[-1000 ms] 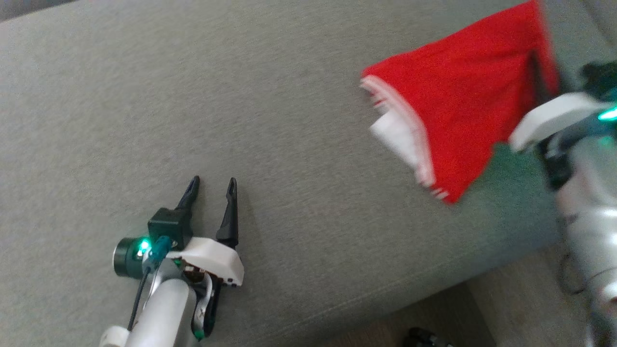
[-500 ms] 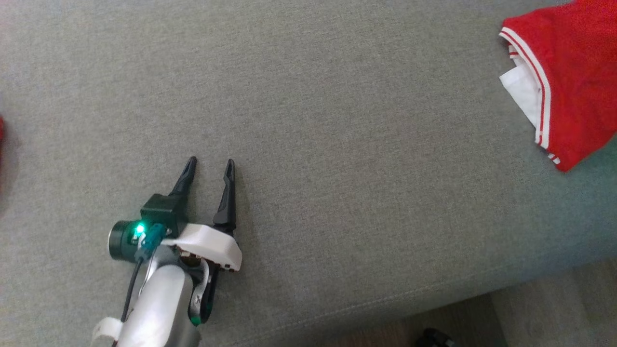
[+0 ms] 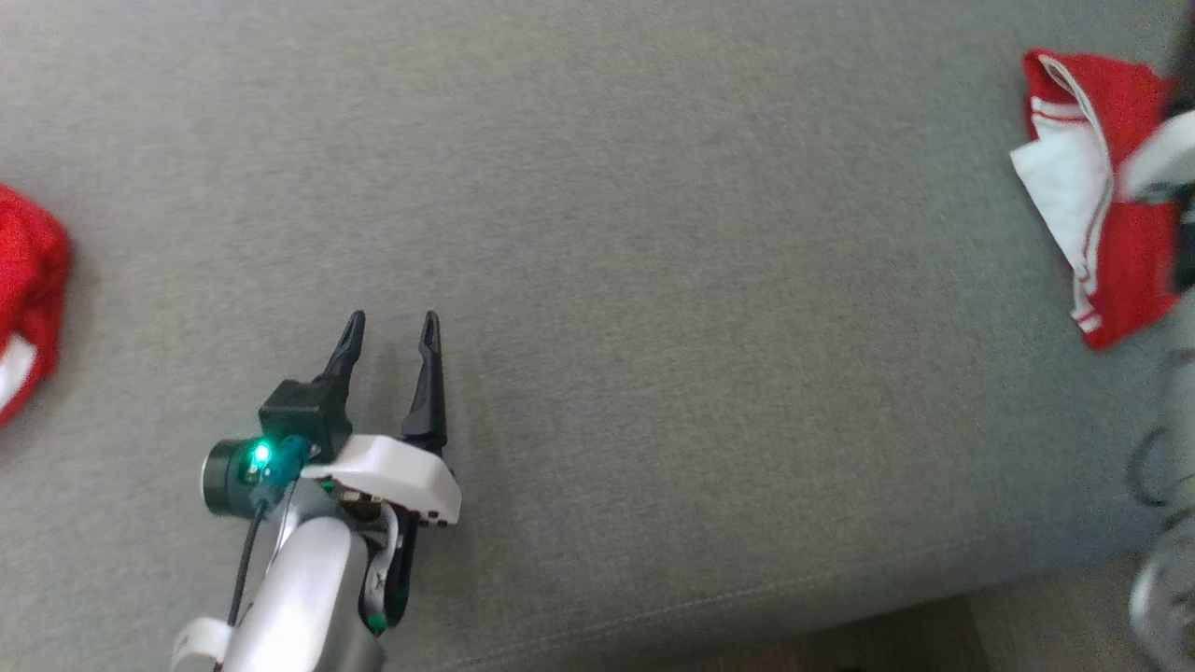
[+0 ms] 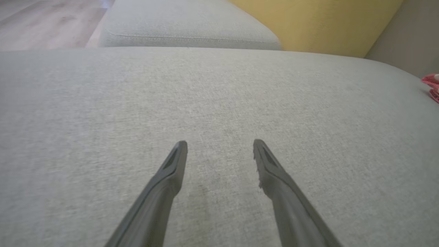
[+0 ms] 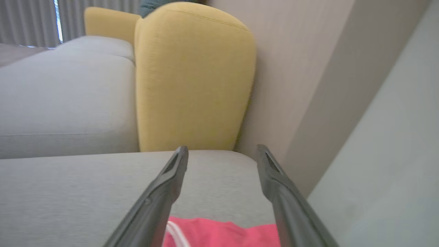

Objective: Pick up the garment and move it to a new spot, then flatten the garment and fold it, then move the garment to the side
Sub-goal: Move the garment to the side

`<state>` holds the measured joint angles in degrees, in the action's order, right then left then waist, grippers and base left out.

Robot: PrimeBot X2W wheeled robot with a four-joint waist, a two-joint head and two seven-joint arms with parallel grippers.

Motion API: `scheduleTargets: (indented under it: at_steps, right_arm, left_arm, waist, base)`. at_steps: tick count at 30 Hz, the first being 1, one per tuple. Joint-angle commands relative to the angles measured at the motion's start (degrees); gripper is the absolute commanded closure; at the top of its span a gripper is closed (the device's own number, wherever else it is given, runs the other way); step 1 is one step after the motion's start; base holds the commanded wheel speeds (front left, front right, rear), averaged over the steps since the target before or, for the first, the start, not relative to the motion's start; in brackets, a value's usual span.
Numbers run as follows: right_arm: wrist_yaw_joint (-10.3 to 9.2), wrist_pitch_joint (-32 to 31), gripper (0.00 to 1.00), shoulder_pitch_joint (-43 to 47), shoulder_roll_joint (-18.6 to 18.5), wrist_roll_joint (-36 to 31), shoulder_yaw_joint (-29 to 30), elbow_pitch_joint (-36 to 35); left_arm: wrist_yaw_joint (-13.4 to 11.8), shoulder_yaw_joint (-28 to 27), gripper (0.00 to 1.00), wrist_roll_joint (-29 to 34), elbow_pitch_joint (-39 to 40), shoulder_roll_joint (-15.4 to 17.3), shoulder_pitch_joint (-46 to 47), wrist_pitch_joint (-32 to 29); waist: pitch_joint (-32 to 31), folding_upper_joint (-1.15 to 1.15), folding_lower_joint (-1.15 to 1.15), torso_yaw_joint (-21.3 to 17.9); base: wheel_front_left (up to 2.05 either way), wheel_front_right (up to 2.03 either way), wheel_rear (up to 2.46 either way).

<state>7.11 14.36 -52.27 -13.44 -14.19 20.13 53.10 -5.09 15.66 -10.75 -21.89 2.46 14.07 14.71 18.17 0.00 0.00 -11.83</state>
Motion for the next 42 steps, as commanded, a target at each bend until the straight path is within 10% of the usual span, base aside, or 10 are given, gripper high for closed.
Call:
scheduleTargets:
  at_steps: [1,19,42]
  right_arm:
    - [0.37,0.58,0.00,1.37,1.02,1.02,-2.19,-3.57]
    - [0.37,0.63,0.00,26.57,10.22,15.75,-14.45,-14.64]
    - [0.37,0.63,0.00,37.70,10.56,23.59,-21.36,-18.45]
  left_arm:
    - [-0.53,-2.16,0.00,-0.45,1.81,0.42,-0.52,0.29]
    - [-3.19,-6.34,0.00,-3.25,2.70,0.42,-6.96,0.29]
    - [-3.08,-9.57,0.00,-2.72,3.69,0.42,-13.11,0.29]
  waist:
    - [-1.48,0.00,0.00,1.51]
    - [-10.88,0.00,0.00,11.69]
    - [-17.11,0.00,0.00,11.51]
  base:
    - [0.00,0.00,0.00]
    - [0.00,0.00,0.00]
    - [0.00,0.00,0.00]
